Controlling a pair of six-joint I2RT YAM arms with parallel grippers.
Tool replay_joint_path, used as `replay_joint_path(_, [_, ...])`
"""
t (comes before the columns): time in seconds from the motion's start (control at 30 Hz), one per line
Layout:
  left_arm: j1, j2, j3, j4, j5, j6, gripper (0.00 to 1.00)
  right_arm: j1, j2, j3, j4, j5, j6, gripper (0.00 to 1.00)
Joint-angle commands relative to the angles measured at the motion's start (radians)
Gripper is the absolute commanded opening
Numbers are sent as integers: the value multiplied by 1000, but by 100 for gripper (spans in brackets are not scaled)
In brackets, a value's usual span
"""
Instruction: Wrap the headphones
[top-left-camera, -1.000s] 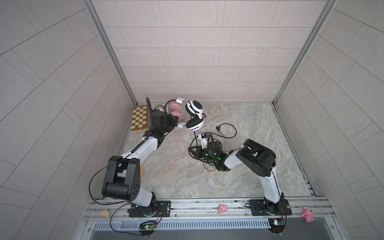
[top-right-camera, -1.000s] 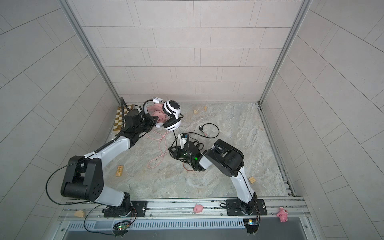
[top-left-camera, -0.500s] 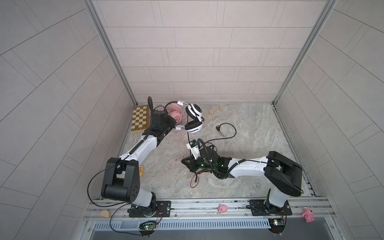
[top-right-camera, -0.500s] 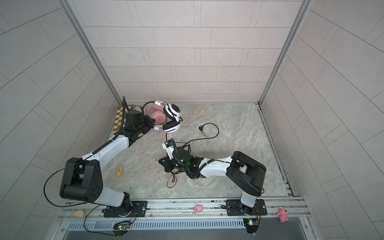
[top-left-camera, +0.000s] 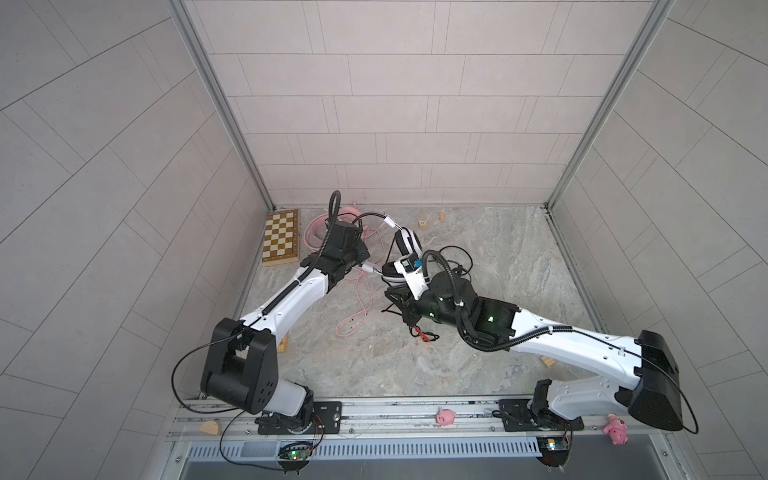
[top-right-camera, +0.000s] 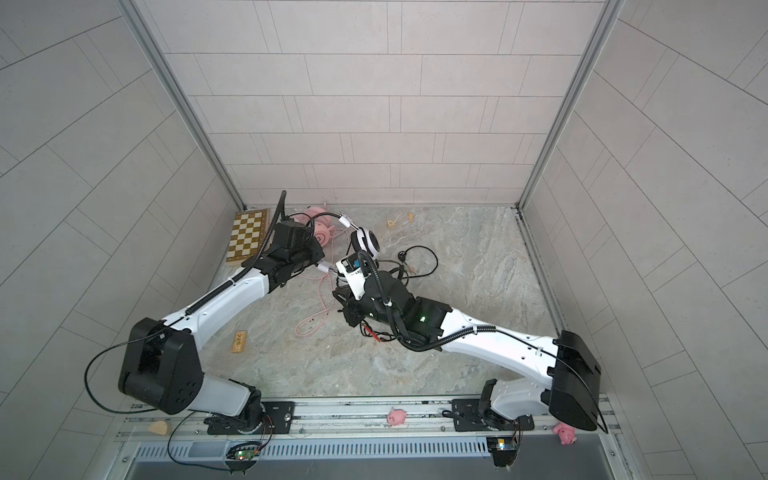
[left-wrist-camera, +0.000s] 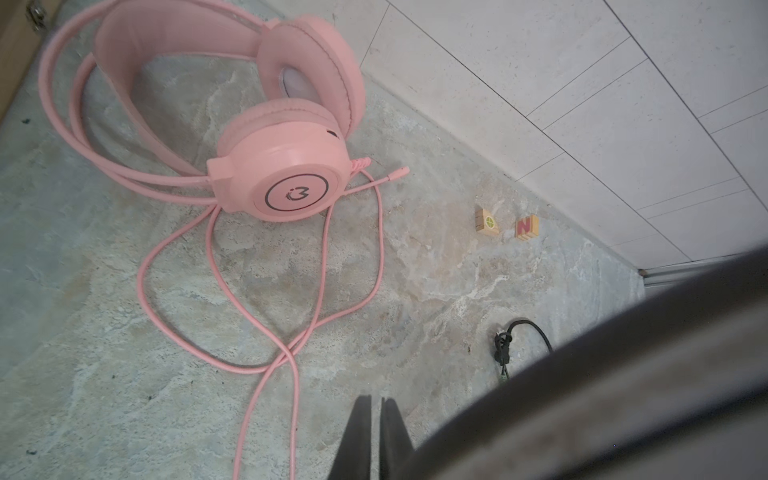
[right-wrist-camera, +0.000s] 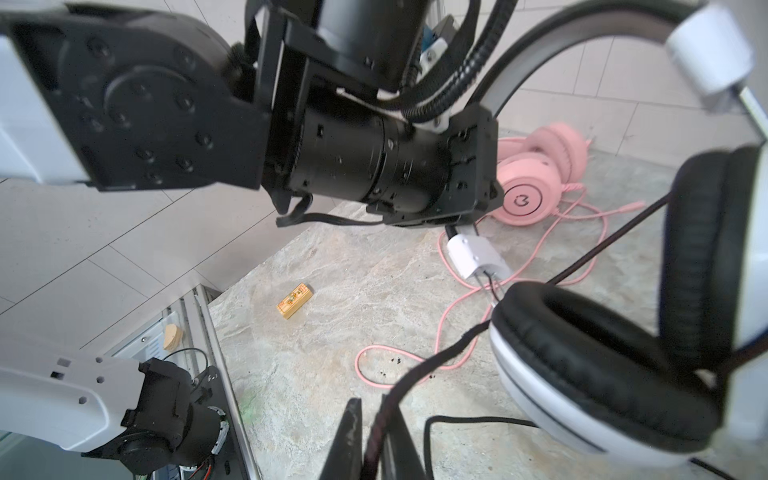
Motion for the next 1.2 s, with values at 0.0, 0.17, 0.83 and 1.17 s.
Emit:
replay_joint_path(0.0, [-39, -52, 59, -20, -73, 75, 0, -12, -36, 29, -128, 83, -93, 12])
replay_joint_path(0.17, [-100, -55, 87, -60, -111, 138, 0, -70, -99, 40, -217, 199, -150, 11])
replay_joint_path(0.83, [-141, -208, 141, 2, -51, 198, 0, -317, -393, -467, -104, 55, 23, 21])
replay_joint_path(1.17, [-188, -2, 748, -397, 209, 138, 0, -478, -155, -448, 75, -331, 67, 55])
